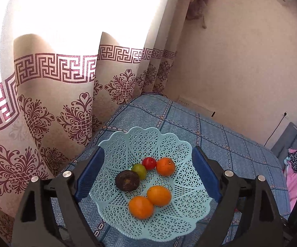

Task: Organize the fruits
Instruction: 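Withdraw both grippers from the basket toward the remaining fruit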

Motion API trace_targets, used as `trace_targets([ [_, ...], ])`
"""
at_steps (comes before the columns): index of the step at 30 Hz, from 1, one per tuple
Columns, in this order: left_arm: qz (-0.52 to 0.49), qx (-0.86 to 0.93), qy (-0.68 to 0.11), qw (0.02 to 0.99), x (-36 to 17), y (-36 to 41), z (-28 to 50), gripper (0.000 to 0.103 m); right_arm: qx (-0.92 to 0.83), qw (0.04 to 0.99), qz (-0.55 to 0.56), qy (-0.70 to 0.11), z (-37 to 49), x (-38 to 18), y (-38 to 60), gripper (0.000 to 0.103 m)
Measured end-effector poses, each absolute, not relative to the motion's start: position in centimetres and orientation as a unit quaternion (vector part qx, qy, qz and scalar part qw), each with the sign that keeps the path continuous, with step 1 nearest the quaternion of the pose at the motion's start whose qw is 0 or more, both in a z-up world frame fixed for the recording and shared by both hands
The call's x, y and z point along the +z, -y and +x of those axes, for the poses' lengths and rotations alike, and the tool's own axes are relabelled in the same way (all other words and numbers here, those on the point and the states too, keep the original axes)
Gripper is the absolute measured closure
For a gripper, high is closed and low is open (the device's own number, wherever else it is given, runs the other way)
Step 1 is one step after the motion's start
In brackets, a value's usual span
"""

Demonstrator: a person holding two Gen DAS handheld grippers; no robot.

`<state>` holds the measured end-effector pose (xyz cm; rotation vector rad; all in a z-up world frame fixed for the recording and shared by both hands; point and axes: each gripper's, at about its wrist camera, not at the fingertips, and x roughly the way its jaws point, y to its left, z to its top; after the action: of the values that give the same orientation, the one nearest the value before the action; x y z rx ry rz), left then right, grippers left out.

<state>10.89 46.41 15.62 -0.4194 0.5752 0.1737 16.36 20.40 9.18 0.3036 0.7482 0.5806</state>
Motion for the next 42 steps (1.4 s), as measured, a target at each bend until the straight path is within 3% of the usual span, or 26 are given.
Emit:
trace_targets([
  [23, -0.145, 0.005, -0.294, 0.945, 15.9, -39.4, 11.2, 0.008, 0.155, 0.907, 0.173, -0.351, 17.3, 8.8, -8.1, 0.058],
  [42, -0.090, -0.062, -0.311, 0.944, 15.2, -33.7, 10.9, 0.008, 0.106, 0.889, 0.146, -0.422, 22.9, 5.2, -7.9, 0.058],
])
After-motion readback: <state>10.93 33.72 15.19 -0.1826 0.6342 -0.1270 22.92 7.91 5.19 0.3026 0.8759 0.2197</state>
